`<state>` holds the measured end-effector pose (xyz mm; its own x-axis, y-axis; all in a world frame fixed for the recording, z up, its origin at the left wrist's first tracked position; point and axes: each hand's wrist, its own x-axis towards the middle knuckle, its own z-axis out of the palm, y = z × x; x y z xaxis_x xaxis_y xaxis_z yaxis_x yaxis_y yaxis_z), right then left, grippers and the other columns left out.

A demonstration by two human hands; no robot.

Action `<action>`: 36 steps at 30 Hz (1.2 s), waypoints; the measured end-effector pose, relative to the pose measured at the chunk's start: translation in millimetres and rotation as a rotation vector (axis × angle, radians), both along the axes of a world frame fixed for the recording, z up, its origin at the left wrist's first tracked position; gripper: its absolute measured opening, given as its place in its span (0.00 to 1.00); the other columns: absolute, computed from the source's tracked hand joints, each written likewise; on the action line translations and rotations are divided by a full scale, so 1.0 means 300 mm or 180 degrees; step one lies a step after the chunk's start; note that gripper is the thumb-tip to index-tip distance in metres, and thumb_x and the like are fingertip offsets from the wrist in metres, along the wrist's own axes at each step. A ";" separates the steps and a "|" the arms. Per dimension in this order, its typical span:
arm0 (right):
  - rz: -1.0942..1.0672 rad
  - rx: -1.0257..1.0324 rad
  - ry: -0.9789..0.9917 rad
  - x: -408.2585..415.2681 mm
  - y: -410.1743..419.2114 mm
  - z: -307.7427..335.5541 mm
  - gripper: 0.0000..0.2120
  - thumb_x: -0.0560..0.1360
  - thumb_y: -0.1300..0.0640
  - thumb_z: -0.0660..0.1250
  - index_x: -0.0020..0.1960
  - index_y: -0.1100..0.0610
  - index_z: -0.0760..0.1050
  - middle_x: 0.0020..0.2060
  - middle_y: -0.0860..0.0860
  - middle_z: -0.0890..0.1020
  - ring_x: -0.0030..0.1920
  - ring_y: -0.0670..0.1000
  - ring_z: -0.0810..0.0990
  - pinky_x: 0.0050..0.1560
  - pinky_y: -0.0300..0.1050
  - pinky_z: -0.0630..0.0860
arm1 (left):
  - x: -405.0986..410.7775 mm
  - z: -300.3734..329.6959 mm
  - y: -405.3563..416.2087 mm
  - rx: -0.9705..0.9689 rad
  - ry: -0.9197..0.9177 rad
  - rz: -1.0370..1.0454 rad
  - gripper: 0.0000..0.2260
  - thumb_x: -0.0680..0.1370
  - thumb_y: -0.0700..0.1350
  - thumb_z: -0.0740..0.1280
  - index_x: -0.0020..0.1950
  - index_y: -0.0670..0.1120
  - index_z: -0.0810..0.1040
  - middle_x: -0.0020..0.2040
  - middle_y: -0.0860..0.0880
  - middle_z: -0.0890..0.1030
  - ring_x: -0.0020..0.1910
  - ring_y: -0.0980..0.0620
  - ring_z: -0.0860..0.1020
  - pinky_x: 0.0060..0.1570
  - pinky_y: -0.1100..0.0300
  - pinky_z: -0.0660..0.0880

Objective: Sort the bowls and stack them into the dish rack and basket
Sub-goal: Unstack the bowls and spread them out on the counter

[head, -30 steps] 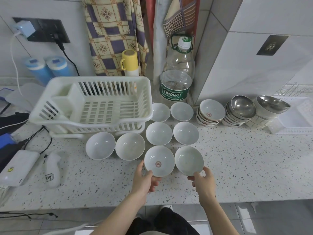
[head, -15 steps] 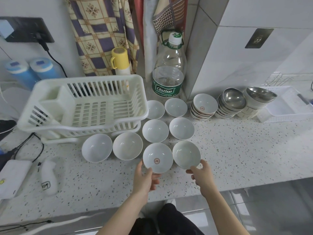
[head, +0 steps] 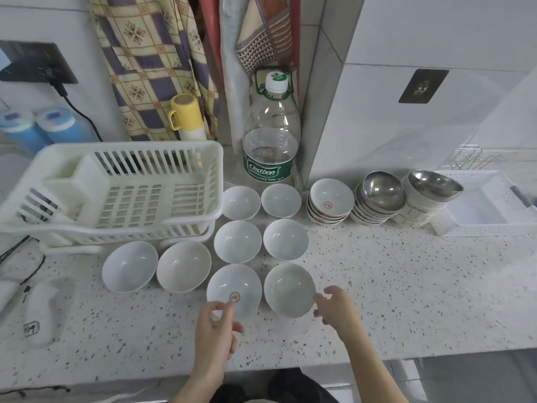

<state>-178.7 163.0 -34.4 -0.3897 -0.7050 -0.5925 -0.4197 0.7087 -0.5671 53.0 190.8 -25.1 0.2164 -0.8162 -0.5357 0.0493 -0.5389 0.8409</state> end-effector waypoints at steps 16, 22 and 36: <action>-0.0072 -0.0705 -0.0453 -0.413 -0.338 0.142 0.15 0.76 0.57 0.62 0.62 0.55 0.74 0.38 0.48 0.85 0.30 0.51 0.69 0.30 0.42 0.69 | -0.569 0.069 -0.524 -0.0150 -0.0146 -0.0462 0.21 0.78 0.54 0.65 0.69 0.56 0.64 0.37 0.46 0.86 0.20 0.55 0.70 0.18 0.65 0.61; -0.0176 -0.0756 -0.0666 -0.430 -0.409 0.110 0.15 0.75 0.58 0.62 0.61 0.55 0.76 0.36 0.48 0.85 0.28 0.48 0.71 0.29 0.41 0.69 | -0.657 0.042 -0.668 0.0008 -0.0594 -0.0751 0.30 0.79 0.56 0.63 0.78 0.59 0.52 0.42 0.43 0.85 0.21 0.53 0.71 0.18 0.65 0.63; -0.0229 -0.0657 -0.0906 -0.446 -0.445 0.049 0.14 0.76 0.58 0.62 0.61 0.55 0.76 0.35 0.48 0.85 0.29 0.46 0.71 0.28 0.38 0.69 | -0.702 0.019 -0.778 -0.0151 -0.1084 -0.1286 0.28 0.77 0.41 0.63 0.76 0.57 0.62 0.60 0.50 0.78 0.42 0.48 0.85 0.21 0.63 0.70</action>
<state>-312.5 29.6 -19.7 -0.2826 -0.7978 -0.5326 -0.1774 0.5891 -0.7884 -157.6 -42.5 -19.3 0.0350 -0.8922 -0.4504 -0.4345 -0.4194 0.7971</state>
